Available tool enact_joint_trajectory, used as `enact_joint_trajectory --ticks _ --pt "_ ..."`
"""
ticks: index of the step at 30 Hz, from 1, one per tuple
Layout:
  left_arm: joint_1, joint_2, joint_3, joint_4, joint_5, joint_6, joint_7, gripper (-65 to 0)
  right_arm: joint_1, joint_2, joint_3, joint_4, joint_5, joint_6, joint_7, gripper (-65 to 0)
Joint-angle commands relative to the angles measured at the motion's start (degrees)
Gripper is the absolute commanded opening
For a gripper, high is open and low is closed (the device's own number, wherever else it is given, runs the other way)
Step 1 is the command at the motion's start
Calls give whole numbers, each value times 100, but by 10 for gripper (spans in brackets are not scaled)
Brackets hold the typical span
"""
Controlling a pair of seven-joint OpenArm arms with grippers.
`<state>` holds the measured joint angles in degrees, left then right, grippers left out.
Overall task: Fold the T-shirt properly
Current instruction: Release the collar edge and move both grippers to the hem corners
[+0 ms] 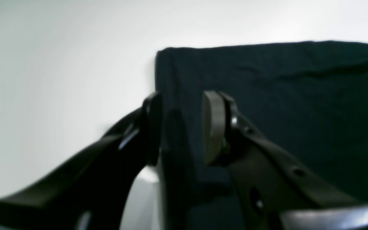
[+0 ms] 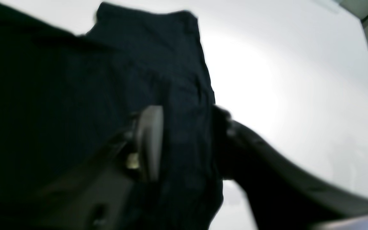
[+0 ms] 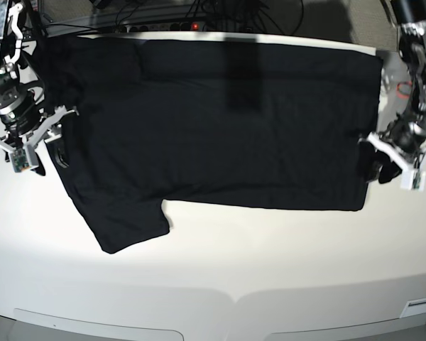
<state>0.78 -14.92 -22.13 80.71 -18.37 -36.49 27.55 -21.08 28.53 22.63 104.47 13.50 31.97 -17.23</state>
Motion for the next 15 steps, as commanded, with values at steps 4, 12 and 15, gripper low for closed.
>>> enact_joint_trajectory --ticks 4,12,15 --pt "-1137 -455 -28 -1370 -535 -351 275 -445 61 96 59 83 46 -17 -203 -316" --pt "-2739 -848 -26 -4168 -774 -351 503 -445 76 87 59 83 48 -20 -472 -316" --pt "-3176 -839 -22 -4968 -229 -351 461 -445 94 83 59 83 50 -22 -472 -316"
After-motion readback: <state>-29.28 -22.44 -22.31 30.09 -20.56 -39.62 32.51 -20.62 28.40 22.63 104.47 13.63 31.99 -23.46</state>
